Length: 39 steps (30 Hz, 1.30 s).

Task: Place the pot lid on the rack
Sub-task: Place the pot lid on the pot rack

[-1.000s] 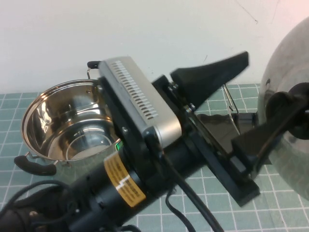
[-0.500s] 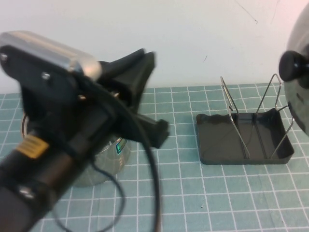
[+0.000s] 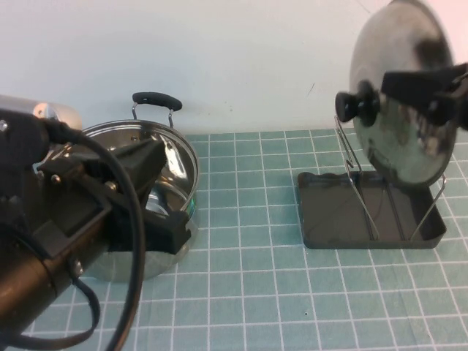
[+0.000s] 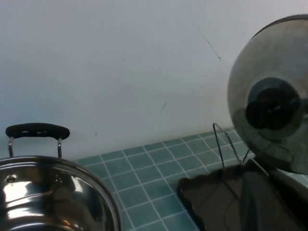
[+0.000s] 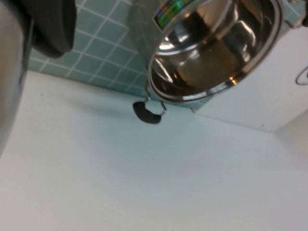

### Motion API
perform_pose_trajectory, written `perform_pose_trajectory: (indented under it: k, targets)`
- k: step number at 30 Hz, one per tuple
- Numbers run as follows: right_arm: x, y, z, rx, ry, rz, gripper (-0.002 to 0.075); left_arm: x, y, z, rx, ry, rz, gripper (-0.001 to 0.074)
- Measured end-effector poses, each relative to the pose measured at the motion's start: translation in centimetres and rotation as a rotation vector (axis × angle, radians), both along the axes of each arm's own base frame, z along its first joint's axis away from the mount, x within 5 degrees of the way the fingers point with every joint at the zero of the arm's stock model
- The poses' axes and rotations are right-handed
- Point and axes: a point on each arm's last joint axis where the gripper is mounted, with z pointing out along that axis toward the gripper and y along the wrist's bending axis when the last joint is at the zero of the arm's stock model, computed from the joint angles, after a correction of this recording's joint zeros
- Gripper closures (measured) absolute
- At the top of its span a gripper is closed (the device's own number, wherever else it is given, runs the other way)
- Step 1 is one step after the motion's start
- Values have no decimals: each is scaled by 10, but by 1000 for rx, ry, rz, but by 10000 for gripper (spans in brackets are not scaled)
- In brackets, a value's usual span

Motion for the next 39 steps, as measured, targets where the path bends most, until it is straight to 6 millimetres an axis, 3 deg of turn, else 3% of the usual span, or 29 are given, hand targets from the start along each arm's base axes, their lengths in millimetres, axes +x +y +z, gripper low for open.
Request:
perform_pose_trajectory:
  k: [7,16,21,28,30,34,39]
  targets:
    - [24,3,-43,-43,111,-8,610,-6,-10,-5,29,-12,-136,735]
    - [37,4,-71,-83,156,-2,610,-10,-16,-4,23,-26,-220,736]
    - [38,3,-71,-134,103,13,587,-13,-20,-3,15,-30,-266,736]
    - [43,-2,-72,-231,38,-28,317,-13,-19,-3,17,-31,-262,736]
    - [43,-3,-71,-260,13,-30,274,-11,-18,-3,22,-30,-239,736]
    - [42,-6,-61,-308,-42,-59,248,-6,-11,-5,60,-34,-153,736]
    - [34,-9,-26,-317,-148,-98,243,1,3,-7,262,-93,-6,736]
